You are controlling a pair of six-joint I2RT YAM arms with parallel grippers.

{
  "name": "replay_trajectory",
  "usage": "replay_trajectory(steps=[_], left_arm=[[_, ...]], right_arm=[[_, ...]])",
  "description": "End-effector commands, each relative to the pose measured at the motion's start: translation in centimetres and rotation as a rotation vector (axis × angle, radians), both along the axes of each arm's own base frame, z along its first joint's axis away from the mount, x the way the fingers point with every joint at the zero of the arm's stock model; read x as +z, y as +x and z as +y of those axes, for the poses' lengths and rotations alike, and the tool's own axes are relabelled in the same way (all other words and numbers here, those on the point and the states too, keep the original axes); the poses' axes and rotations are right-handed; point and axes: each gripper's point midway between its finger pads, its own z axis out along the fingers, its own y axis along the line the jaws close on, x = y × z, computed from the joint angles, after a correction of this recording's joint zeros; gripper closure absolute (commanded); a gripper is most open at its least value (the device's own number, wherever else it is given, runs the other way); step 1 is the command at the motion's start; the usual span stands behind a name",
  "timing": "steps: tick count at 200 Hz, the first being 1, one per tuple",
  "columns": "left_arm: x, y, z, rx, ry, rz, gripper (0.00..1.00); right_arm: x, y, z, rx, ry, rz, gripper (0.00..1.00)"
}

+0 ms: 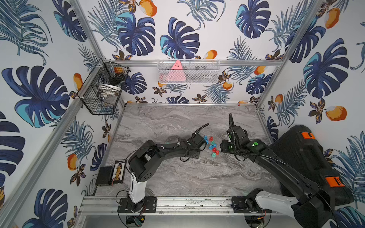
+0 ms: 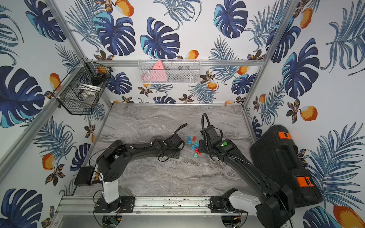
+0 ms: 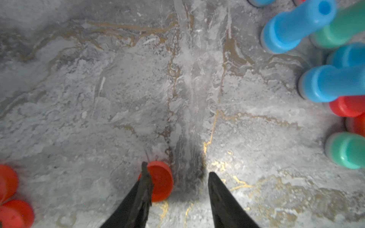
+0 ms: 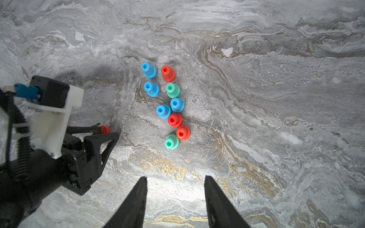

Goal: Close the stamp cap
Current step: Move the cover to the center of the board.

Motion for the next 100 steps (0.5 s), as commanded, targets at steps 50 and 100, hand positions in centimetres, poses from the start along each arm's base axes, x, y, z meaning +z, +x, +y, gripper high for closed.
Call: replay_trajectory(steps=[50,100], left_arm=[[6.1,-0.6,-0.2,-0.012,-0.07,-0.072,0.46],[9.1,-3.1,1.7,-0.038,-0.116,-0.107,0.46]], right_arm=[[-0.1,0.9,0.2,0.016,-0.051,0.024,0.43],[0.0,3.7,0.6,0.024,-0.083,0.047,0.42]])
